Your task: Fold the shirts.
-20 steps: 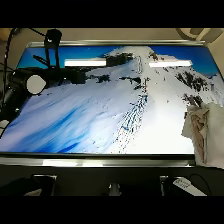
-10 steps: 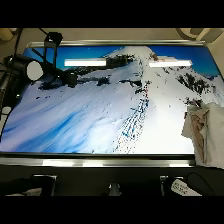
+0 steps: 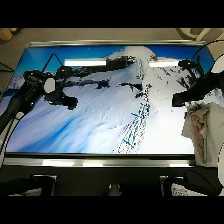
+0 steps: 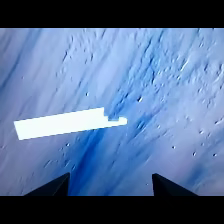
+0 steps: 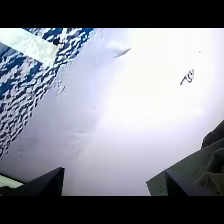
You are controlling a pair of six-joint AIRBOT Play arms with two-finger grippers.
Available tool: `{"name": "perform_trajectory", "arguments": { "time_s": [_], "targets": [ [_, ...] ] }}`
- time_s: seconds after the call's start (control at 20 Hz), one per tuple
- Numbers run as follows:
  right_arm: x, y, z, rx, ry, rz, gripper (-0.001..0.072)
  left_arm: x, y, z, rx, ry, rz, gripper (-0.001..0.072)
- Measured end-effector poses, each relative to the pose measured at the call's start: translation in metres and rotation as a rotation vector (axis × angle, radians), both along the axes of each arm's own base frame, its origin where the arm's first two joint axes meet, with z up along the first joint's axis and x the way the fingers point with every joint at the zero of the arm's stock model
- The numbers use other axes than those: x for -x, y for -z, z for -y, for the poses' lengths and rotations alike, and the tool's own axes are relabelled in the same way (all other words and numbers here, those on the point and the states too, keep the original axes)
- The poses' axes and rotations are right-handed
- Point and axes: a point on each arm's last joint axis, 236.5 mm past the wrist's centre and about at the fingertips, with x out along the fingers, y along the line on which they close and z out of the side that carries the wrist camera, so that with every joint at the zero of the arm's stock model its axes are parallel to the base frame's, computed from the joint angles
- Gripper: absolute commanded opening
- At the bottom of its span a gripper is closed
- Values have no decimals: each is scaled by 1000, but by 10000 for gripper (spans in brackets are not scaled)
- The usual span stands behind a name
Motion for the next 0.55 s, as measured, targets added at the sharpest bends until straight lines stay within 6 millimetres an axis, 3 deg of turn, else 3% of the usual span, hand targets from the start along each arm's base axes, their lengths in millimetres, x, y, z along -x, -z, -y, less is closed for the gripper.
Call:
{"name": "perform_trajectory", "arguments": {
  "time_s": [0.55],
  "targets": [
    [1, 5, -7, 15, -17, -15, 670, 4, 6, -1, -9, -3, -20, 617]
  ]
}}
